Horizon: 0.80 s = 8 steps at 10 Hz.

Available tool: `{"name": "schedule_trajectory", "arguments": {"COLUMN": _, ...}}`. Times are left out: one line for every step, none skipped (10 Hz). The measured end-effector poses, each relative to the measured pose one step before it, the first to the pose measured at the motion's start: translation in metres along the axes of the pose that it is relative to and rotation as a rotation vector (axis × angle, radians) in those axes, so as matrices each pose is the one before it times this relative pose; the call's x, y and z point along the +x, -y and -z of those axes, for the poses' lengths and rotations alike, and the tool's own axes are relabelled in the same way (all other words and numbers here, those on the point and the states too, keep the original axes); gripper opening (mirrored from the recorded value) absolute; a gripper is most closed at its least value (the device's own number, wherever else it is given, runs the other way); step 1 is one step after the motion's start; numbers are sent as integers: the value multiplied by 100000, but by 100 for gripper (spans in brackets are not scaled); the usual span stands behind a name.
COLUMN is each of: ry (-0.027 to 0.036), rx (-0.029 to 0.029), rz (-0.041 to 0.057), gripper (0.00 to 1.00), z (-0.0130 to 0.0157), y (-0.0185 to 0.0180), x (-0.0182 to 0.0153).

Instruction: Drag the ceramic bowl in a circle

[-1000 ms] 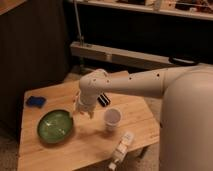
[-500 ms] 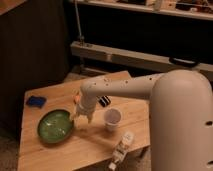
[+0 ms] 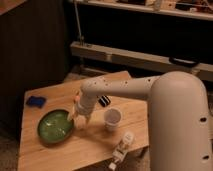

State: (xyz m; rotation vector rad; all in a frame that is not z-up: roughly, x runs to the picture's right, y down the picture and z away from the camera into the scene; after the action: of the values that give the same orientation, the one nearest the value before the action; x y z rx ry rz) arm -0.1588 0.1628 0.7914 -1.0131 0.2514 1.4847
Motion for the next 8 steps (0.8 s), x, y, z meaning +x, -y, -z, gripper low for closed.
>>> {"name": "schedule_trajectory", "arguments": {"ry": -391, "rx": -47, "rz": 845, "gripper": 65, "z": -141, "y": -272, "x": -73}}
{"name": "schedule_trajectory", "arguments": {"ry": -593, "rx": 121, "rz": 1356, "gripper": 65, "z": -303, "y": -491, "x": -65}}
{"name": "schedule_trajectory", "arguments": {"ry": -519, "rx": 105, "rz": 1092, "gripper": 62, "z": -360, "y": -399, "x": -57}}
{"name": "schedule_trajectory", "arguments": {"ry": -427, "rx": 255, "rz": 587, "gripper": 56, "z": -250, "y": -116, "x": -41}}
{"name": "schedule_trajectory", "arguments": {"ry": -268, "rx": 198, "rz": 730, "gripper": 49, "z": -209, "y": -194, "x": -99}}
{"name": "schedule_trajectory", "arguments": {"ry": -212, "rx": 156, "rz": 652, "gripper": 48, "z": -167, "y": -211, "x": -76}}
{"name": "schedule_trajectory", "arguments": {"ry": -105, "rx": 99, "rz": 370, "gripper": 48, "z": -137, "y": -83, "x": -77}}
{"name": "schedule_trajectory", "arguments": {"ry": -395, "rx": 71, "rz": 536, "gripper": 48, "z": -271, "y": -134, "x": -46}}
